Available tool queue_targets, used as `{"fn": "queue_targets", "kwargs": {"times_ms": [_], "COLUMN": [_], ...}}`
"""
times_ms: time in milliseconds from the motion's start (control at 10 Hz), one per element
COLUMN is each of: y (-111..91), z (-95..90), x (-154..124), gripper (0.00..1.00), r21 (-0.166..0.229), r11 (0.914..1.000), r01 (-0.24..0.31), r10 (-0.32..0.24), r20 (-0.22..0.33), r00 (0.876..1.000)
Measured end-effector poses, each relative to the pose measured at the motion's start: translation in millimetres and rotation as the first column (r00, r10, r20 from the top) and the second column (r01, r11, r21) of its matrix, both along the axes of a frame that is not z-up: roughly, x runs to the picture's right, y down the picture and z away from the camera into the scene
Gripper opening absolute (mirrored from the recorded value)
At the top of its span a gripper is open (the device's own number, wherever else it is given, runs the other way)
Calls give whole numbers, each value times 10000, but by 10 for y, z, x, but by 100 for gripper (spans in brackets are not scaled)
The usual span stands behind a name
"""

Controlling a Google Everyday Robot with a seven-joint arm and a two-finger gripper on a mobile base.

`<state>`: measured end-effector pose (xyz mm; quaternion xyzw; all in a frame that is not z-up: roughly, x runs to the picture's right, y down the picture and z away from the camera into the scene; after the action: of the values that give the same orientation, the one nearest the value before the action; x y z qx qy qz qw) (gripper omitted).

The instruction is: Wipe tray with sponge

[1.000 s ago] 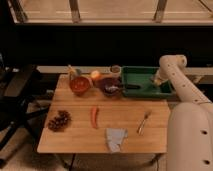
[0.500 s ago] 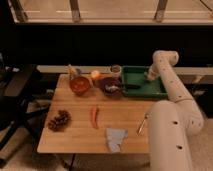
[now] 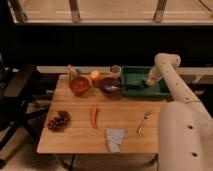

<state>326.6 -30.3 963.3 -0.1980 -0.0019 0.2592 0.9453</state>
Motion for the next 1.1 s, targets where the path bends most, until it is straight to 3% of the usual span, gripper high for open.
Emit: {"fn": "queue_targets", "kwargs": {"times_ms": [200,400,800,1100], "y": [243,363,362,261], "z": [-322,-495,-507,-430], "x": [-84,-37,-51,82], "gripper": [0,0,0,0], "r21": [-283,-516,-517,-528], "r11": [9971,9916,9908,9923], "r01": [712,1190,1248,1117], "r10": [-693,-1138,-1193,-1106], "r20": [633,949,986,244], "r00": [9956,9890,9879,9936]}}
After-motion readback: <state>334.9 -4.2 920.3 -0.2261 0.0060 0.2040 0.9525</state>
